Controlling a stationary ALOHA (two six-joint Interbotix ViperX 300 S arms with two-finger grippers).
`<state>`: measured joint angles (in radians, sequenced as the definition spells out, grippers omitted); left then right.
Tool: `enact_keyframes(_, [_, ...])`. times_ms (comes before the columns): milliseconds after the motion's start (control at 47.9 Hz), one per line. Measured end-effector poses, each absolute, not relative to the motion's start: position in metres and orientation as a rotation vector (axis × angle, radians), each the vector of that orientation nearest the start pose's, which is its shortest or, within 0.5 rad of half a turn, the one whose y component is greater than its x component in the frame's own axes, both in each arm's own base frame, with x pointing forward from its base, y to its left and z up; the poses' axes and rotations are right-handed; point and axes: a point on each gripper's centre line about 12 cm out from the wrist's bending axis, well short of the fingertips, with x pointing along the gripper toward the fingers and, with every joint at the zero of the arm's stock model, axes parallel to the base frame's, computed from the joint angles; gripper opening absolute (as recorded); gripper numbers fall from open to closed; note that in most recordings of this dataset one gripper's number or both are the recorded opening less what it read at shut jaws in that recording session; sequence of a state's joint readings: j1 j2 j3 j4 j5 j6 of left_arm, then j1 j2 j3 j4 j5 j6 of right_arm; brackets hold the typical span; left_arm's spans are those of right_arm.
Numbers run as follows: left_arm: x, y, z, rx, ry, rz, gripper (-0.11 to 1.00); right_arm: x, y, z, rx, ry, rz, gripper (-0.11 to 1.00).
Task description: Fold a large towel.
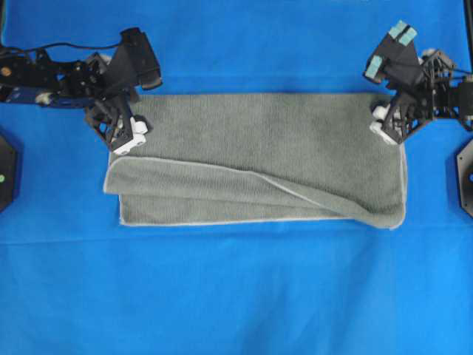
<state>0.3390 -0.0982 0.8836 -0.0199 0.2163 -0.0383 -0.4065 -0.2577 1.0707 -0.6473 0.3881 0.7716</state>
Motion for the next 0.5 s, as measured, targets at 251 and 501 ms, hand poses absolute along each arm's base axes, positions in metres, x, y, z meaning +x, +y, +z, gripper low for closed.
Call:
enact_keyframes(251, [0.285,0.122,0.103,-0.184,0.997,0.355,0.73,0.204,-0.126,0.103,0.262,1.087,-0.662,0.60])
enact_keyframes(501, [0.280,0.133,0.103,-0.175,1.000,0.374,0.11,0.204,-0.125,0.100,0.261,1.097,-0.654,0.01])
